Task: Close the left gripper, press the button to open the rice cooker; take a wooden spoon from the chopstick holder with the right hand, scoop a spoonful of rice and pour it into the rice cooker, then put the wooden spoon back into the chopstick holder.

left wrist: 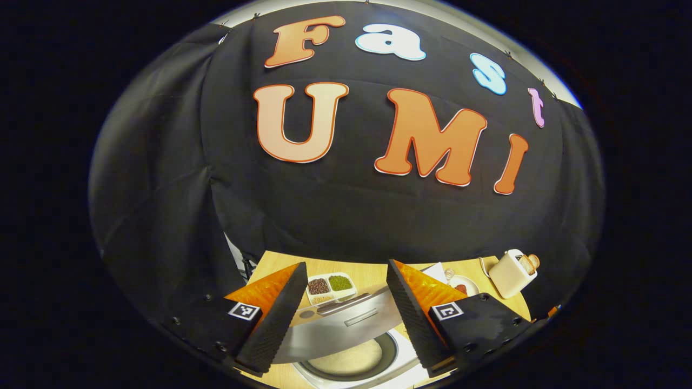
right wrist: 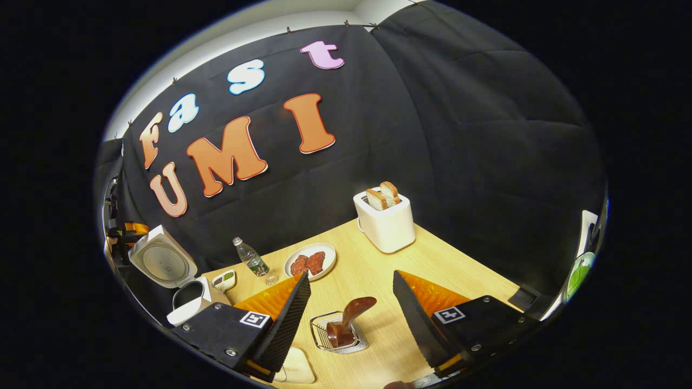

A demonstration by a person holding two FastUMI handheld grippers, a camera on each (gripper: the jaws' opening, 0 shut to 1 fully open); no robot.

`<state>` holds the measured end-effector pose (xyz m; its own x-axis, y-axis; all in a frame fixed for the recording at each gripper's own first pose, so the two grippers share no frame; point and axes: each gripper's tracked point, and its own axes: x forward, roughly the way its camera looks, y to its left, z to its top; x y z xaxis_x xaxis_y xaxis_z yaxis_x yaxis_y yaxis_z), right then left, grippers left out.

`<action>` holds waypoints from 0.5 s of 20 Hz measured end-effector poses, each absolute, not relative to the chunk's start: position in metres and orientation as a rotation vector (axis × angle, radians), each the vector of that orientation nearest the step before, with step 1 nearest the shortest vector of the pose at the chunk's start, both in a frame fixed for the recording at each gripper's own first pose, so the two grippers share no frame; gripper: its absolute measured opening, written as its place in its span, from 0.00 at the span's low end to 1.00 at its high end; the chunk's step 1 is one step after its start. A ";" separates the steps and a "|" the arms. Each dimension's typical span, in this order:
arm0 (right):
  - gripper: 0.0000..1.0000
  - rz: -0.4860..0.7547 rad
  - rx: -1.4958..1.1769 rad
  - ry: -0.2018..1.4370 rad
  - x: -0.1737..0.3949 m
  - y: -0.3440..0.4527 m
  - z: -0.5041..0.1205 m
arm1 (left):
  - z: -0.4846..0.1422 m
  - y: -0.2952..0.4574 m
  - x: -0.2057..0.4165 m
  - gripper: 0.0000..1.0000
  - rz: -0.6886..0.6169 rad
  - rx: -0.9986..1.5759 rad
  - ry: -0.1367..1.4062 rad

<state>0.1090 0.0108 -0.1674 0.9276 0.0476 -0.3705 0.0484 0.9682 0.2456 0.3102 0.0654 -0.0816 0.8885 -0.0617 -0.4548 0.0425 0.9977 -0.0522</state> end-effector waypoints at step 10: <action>0.94 0.070 0.196 0.271 0.099 0.028 -0.104 | -0.170 0.026 0.206 1.00 -0.050 -0.079 0.513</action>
<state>0.0994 0.0280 -0.1042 0.9612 0.0945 -0.2590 -0.0419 0.9785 0.2018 0.2057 0.0265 -0.1703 0.8704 -0.0676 -0.4877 0.0279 0.9957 -0.0882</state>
